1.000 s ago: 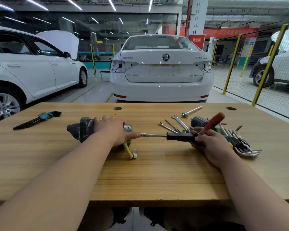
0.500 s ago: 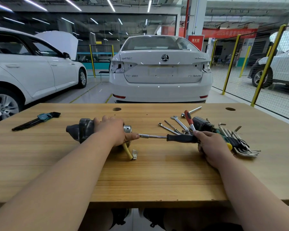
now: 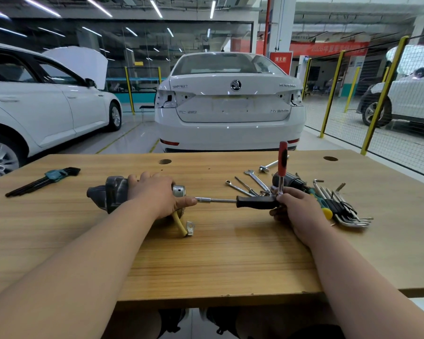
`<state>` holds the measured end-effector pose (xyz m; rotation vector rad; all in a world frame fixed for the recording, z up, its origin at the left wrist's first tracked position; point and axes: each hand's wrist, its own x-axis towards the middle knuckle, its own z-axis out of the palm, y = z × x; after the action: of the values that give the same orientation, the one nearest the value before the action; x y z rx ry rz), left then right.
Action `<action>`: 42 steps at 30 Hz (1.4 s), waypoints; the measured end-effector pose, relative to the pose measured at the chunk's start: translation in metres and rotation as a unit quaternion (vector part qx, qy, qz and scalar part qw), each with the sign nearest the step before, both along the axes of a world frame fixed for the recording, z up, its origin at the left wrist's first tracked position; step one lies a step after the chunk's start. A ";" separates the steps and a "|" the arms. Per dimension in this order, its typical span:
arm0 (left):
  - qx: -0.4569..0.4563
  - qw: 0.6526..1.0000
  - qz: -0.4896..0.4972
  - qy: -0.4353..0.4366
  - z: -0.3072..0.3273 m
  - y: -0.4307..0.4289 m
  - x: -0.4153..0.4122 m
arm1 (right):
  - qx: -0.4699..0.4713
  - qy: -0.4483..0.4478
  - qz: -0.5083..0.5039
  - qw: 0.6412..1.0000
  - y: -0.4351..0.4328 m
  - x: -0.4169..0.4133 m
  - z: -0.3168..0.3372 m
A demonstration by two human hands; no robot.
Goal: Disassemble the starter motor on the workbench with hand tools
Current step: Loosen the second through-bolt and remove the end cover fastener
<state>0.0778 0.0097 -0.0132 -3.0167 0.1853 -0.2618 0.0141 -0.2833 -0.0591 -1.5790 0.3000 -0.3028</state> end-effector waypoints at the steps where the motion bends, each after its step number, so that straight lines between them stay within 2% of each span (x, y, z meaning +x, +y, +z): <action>1: 0.002 1.000 0.001 -0.004 0.000 0.000 0.000 | 0.011 -0.001 0.003 1.000 0.001 -0.001 0.001; 9: 0.016 1.000 0.013 0.011 0.002 -0.003 0.000 | -0.001 -0.003 0.009 1.000 0.004 -0.007 0.004; 15: 0.015 0.999 0.024 0.015 0.003 -0.004 -0.002 | -0.071 0.021 -0.026 0.997 -0.001 -0.002 0.000; 21: 0.014 1.000 0.020 0.016 0.001 -0.003 0.000 | -0.093 0.020 -0.054 0.994 0.004 -0.002 0.000; 33: 0.020 0.999 0.025 0.018 0.002 -0.003 -0.001 | 0.040 0.002 0.005 0.999 0.003 -0.006 0.004; 42: 0.011 0.999 0.031 0.021 0.004 -0.006 -0.001 | -0.011 0.011 -0.030 0.999 0.002 -0.007 0.003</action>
<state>0.0770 0.0038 -0.0092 -3.0024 0.0957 -0.1886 0.0069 -0.2812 -0.0560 -1.5972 0.3614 -0.3361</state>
